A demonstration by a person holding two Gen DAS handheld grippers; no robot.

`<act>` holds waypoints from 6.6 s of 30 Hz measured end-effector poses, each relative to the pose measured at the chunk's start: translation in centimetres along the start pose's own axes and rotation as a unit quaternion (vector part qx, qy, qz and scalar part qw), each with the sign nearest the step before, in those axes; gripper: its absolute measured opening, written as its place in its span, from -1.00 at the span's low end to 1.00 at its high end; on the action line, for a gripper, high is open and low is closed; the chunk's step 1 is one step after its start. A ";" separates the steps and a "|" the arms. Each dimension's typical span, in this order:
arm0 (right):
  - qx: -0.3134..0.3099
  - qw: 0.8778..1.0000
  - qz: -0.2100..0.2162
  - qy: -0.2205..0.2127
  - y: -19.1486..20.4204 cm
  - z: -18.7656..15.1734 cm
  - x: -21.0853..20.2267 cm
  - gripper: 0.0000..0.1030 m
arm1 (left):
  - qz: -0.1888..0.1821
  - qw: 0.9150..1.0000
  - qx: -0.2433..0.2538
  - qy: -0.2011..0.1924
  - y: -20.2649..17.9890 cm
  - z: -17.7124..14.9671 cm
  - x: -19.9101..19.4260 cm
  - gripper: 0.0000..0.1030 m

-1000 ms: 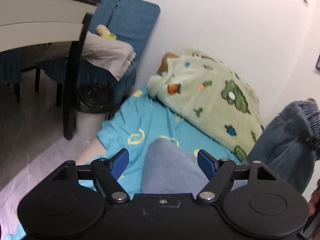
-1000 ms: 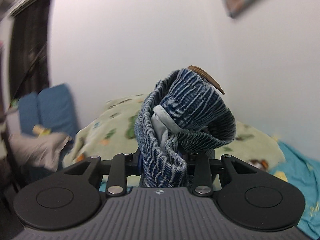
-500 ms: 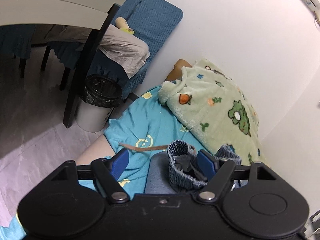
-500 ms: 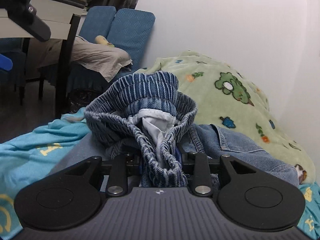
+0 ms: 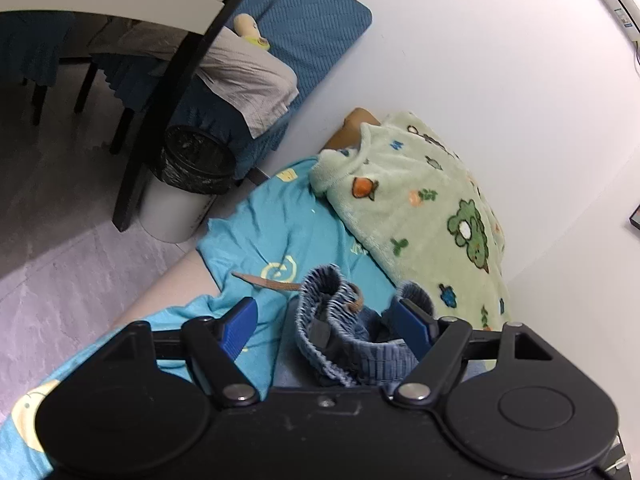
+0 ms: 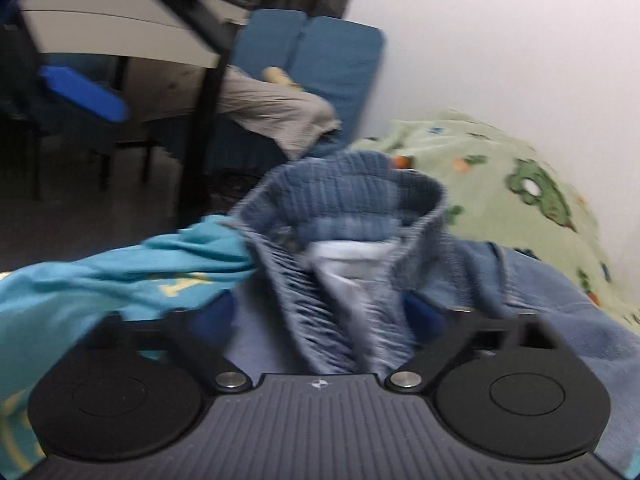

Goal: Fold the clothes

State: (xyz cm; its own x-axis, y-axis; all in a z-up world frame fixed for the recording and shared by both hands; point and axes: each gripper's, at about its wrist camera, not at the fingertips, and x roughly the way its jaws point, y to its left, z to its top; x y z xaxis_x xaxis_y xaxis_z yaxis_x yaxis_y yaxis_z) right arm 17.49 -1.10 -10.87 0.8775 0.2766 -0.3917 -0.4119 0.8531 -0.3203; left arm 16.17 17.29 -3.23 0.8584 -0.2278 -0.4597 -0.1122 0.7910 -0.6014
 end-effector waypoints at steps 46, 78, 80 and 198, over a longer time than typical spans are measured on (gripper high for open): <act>0.130 0.983 -0.005 0.131 -6.4 7.9 2.0 0.20 | 0.029 0.998 -0.043 0.024 2.4 0.5 0.8 0.43; 0.249 0.959 0.116 0.063 -8.9 7.8 4.3 0.01 | 0.021 0.999 -0.021 0.033 1.7 -1.4 1.6 0.43; 0.255 0.959 0.109 0.053 -10.5 7.5 1.7 0.02 | 0.014 0.999 -0.015 0.045 1.2 -2.2 1.8 0.43; 0.486 0.874 0.007 -0.008 -24.6 -6.9 -12.5 -0.21 | -0.057 0.996 -0.027 0.066 -5.1 -10.1 -1.5 -0.42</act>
State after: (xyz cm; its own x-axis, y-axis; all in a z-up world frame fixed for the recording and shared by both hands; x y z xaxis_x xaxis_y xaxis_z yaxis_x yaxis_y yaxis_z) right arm 14.97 -28.62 -4.05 0.8805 0.2894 -0.3755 -0.0257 0.8200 0.5718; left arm 10.37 7.82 -6.08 0.7944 -0.3896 -0.4659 -0.0480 0.7244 -0.6877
